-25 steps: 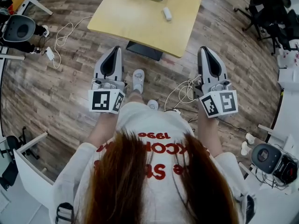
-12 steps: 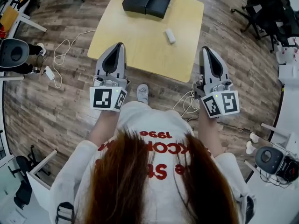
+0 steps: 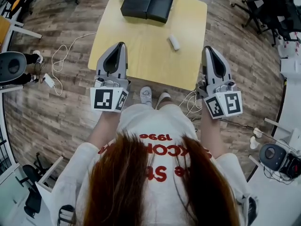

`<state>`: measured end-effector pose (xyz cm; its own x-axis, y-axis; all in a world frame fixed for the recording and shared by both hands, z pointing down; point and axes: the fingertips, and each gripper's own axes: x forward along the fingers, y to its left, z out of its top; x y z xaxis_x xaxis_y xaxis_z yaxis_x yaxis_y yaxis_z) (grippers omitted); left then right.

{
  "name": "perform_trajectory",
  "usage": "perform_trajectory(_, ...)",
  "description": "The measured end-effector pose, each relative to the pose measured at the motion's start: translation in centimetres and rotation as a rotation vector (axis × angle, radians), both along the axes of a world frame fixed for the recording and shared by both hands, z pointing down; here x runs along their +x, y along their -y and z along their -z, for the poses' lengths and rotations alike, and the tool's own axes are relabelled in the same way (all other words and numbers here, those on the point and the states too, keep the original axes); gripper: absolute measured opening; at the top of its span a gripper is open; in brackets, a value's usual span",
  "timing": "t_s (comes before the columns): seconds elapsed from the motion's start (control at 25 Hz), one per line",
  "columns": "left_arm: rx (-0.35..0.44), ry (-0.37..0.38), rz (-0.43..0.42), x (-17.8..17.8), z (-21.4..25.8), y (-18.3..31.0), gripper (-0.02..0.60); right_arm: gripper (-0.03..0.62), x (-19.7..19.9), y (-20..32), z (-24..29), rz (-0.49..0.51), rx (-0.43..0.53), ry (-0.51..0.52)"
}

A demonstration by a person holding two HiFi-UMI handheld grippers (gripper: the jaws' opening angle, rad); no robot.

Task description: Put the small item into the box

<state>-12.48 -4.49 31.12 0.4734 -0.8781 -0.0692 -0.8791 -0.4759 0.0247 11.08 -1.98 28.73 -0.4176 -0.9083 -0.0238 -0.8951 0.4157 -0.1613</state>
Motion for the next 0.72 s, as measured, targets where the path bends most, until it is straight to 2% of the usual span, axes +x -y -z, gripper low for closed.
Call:
perform_trajectory(0.32,-0.032,0.011,0.071,-0.4,-0.9,1.6,0.007,0.006,0.5,3.3,-0.6,0.056,-0.017,0.015)
perform_trajectory(0.72,-0.001,0.010,0.180,1.1,0.2,5.7,0.006,0.006,1.8,10.1,-0.5,0.183,-0.012,0.006)
